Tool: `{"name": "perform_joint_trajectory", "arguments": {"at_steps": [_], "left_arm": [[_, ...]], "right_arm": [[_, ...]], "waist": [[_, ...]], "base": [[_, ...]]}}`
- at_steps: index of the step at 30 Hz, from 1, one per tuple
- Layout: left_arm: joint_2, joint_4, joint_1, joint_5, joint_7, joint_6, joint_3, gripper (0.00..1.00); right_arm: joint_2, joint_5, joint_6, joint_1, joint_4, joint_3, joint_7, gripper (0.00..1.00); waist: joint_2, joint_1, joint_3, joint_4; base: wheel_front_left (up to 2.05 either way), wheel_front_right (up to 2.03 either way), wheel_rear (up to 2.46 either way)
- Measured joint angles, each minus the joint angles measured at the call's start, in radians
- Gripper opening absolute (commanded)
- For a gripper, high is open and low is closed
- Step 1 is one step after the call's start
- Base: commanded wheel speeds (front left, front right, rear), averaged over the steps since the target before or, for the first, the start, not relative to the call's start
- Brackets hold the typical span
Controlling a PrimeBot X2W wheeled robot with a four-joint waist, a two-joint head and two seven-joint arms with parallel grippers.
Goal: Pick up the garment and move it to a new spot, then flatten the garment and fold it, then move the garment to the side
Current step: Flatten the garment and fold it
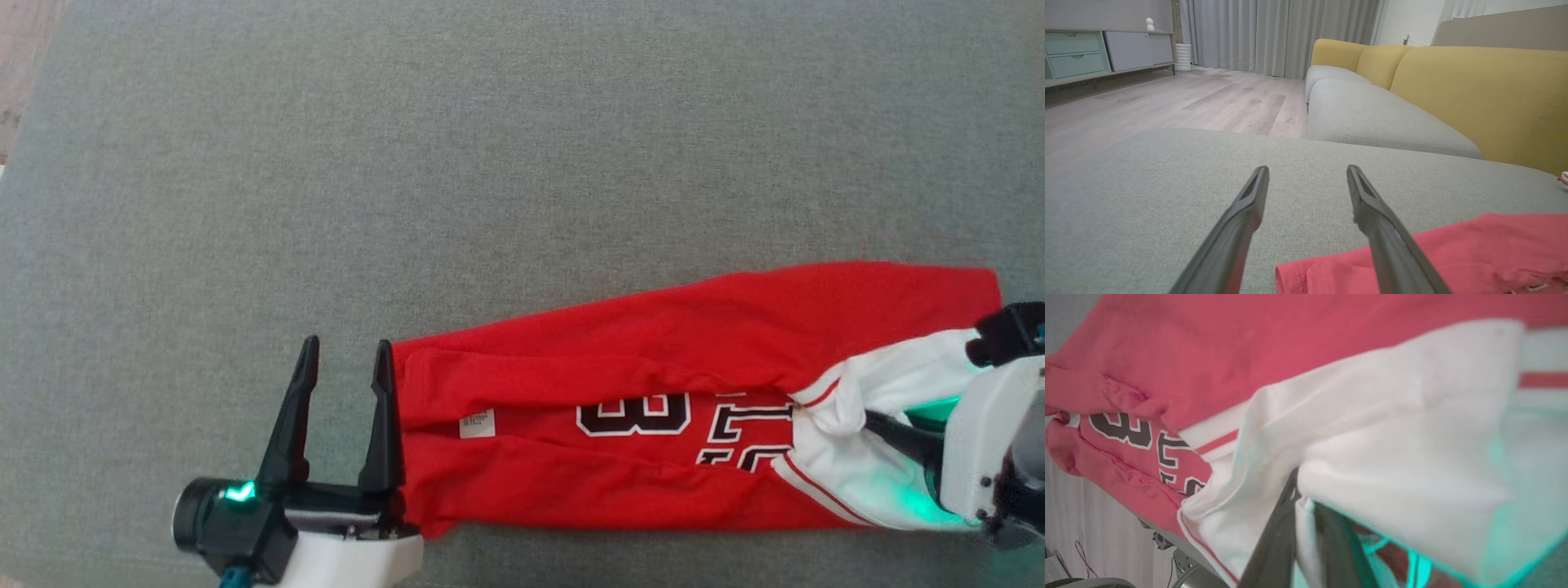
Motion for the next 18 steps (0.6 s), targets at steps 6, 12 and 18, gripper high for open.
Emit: {"name": "perform_joint_trajectory", "arguments": {"at_steps": [6,12,18], "left_arm": [[-0.003,0.024,0.004,0.017,0.000,-0.018,0.029,1.00],[-0.003,0.024,0.009,0.017,0.000,-0.024,0.044,1.00],[-0.004,0.034,0.028,0.017,0.000,-0.025,0.051,1.00]], "right_arm": [[0.014,0.016,0.001,-0.008,0.055,-0.014,-0.126,0.00],[-0.011,0.022,0.001,-0.064,0.138,-0.149,-0.198,0.00],[-0.086,0.022,0.001,-0.085,0.174,-0.261,-0.223,0.00]], "waist": [[0.0000,0.0001,-0.018,-0.015],[0.0000,0.0000,-0.041,-0.039],[0.0000,0.0000,-0.053,-0.059]], "base": [[0.00,0.00,0.00],[0.00,0.00,0.00],[0.00,0.00,0.00]]}}
